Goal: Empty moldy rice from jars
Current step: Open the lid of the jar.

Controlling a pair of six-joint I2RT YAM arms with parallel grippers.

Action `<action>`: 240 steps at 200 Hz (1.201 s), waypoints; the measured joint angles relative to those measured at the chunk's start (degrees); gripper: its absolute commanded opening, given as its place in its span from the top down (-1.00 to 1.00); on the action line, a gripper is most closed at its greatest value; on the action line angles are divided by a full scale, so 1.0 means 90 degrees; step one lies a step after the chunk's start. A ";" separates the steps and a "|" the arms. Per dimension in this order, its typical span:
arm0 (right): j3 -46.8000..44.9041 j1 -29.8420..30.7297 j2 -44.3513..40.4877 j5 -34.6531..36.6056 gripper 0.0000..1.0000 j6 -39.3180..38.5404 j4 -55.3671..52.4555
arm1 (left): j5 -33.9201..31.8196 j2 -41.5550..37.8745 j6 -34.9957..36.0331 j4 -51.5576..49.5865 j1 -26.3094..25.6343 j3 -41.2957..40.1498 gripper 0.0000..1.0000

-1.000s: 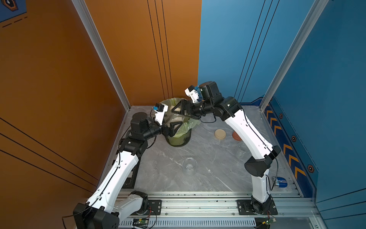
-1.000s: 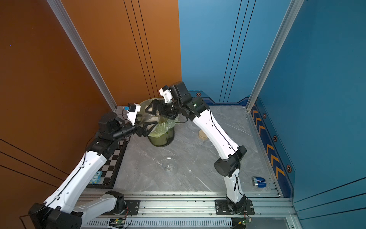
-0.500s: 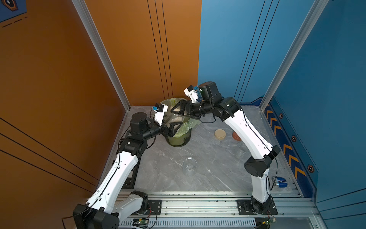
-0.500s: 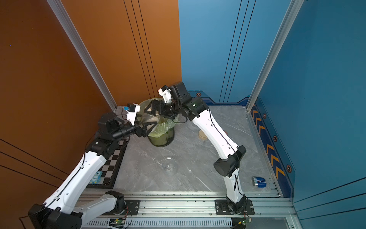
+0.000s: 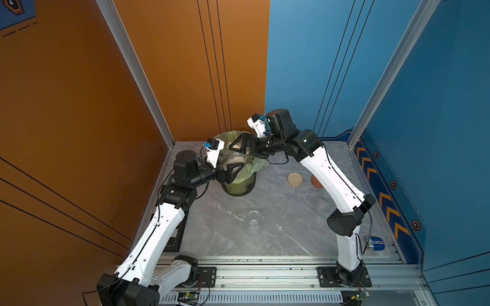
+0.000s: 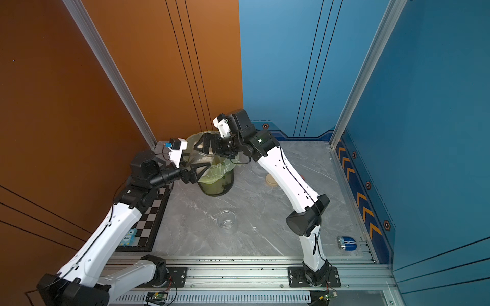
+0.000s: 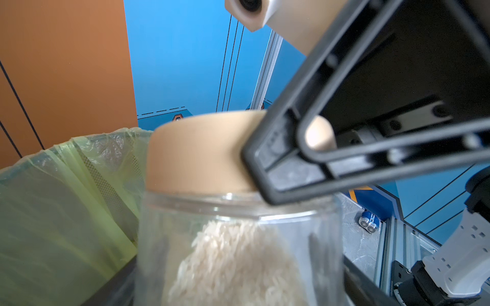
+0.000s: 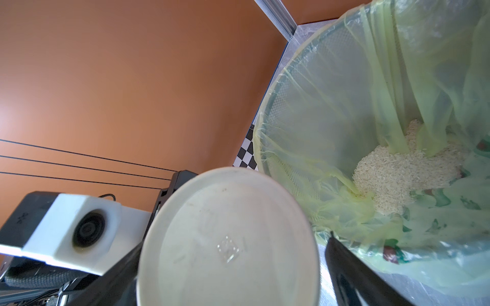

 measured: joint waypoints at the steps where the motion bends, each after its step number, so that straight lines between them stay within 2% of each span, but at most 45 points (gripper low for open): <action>1: 0.0000 0.0000 0.0000 0.0002 -1.00 -0.0002 0.0000 | 0.0000 0.0000 0.0000 0.0000 0.0000 0.0000 1.00; 84: 0.0000 0.0138 0.0000 0.0384 -0.97 -0.0041 0.0041 | -0.0007 -0.0141 0.0000 -0.0104 0.0000 -0.0104 1.00; 112: 0.0000 0.0231 0.0000 0.0471 -0.64 -0.0102 0.0070 | -0.0010 -0.0155 0.0000 -0.0124 -0.0002 -0.0112 1.00; 168: -0.0041 0.0245 -0.0029 0.0534 -0.32 -0.0308 0.0107 | -0.0007 -0.0155 -0.0024 -0.0126 0.0000 -0.0114 1.00; 192: -0.0537 0.0180 -0.0272 0.0345 -0.24 -0.0449 0.0466 | 0.0007 -0.0172 -0.0070 -0.0129 -0.0002 -0.0114 1.00; 240: -0.2407 -0.0066 -0.1137 -0.0500 -0.14 -0.0690 0.2137 | 0.0240 -0.0236 -0.0221 -0.0131 -0.0010 -0.0114 1.00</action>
